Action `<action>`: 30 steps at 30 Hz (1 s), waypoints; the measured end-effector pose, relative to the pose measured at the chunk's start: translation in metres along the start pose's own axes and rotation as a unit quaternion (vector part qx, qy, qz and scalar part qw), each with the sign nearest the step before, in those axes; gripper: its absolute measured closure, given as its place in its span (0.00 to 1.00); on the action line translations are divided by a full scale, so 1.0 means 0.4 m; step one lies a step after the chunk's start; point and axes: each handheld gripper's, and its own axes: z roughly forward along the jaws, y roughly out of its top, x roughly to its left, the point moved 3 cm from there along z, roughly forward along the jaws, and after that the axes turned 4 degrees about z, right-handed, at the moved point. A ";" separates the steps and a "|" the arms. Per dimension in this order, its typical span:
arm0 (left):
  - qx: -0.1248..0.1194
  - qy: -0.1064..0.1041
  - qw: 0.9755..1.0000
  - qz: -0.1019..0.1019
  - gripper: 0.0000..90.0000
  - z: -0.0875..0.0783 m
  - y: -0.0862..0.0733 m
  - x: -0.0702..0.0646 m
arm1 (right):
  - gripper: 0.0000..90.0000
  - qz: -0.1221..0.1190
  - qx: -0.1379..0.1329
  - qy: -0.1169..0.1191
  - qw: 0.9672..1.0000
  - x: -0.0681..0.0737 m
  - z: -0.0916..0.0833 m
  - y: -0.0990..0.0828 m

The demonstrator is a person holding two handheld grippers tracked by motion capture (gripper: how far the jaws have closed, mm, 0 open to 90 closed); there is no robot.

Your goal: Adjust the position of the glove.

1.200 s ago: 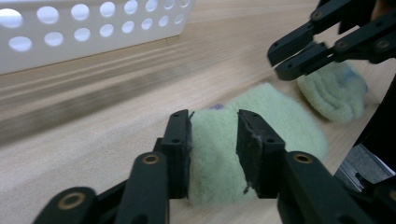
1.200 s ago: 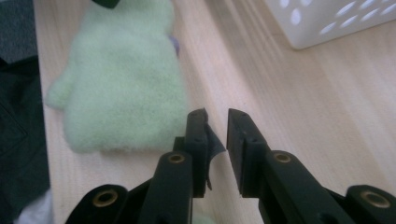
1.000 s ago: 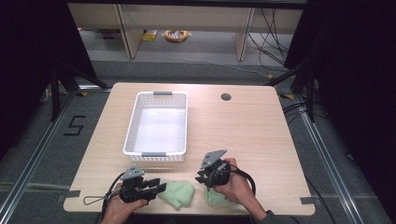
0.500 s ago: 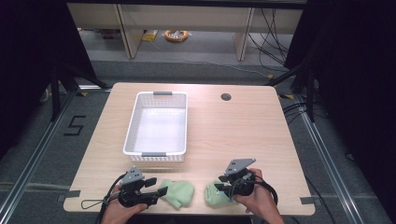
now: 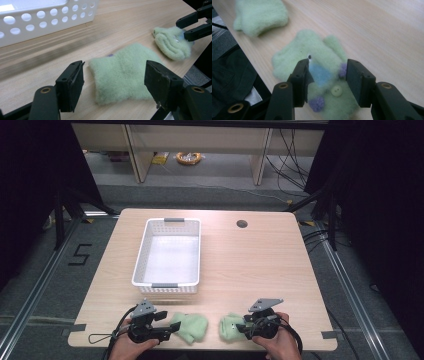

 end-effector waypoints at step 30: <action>-0.010 -0.002 1.000 -0.009 0.34 -0.001 0.007 -0.001 | 0.97 -0.070 -0.056 0.021 0.996 0.017 -0.049 0.038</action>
